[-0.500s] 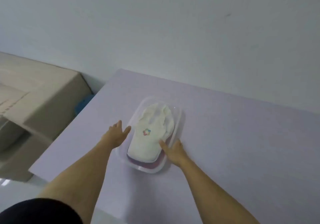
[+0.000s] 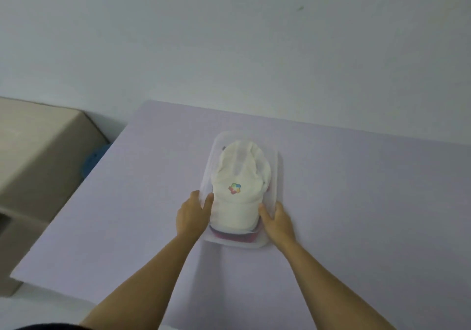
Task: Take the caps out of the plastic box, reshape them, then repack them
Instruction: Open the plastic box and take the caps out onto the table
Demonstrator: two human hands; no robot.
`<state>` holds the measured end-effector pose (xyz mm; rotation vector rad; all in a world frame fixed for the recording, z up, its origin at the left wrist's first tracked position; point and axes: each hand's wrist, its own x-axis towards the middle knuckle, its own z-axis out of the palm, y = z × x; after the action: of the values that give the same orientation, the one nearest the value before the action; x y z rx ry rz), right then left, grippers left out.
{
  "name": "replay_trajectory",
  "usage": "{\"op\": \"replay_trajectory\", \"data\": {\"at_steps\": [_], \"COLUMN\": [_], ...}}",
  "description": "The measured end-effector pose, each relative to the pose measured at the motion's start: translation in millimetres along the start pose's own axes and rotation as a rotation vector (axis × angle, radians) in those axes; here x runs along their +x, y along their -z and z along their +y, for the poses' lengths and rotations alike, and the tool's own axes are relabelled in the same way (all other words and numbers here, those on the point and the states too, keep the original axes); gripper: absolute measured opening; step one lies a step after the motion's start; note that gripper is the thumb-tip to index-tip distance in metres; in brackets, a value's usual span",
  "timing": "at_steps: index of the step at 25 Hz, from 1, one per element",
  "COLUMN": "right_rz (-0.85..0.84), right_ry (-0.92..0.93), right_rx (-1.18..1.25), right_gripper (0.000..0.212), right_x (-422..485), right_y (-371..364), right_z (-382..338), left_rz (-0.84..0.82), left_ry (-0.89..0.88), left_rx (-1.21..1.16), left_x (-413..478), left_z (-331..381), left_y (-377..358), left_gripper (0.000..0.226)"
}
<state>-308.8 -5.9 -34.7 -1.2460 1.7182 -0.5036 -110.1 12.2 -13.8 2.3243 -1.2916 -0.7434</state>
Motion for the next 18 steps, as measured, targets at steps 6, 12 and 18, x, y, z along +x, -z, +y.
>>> {"op": "replay_trajectory", "data": {"at_steps": [6,12,18], "right_rz": [0.105,0.096,0.064], "right_ry": [-0.08,-0.136,-0.185], "right_rx": [-0.003,0.023,0.301], "right_gripper": [0.066,0.07,0.061], "right_x": [-18,-32,-37], "right_y": [79,92,86], "right_z": [51,77,74], "left_rz": [-0.073,-0.088,-0.181], "left_ry": [-0.085,-0.074,-0.002], "left_rx": [-0.051,-0.041,-0.17], "left_x": [-37,-61,-64], "left_z": [49,55,46], "left_y": [-63,-83,-87], "left_gripper": [0.06,0.058,0.062]}}
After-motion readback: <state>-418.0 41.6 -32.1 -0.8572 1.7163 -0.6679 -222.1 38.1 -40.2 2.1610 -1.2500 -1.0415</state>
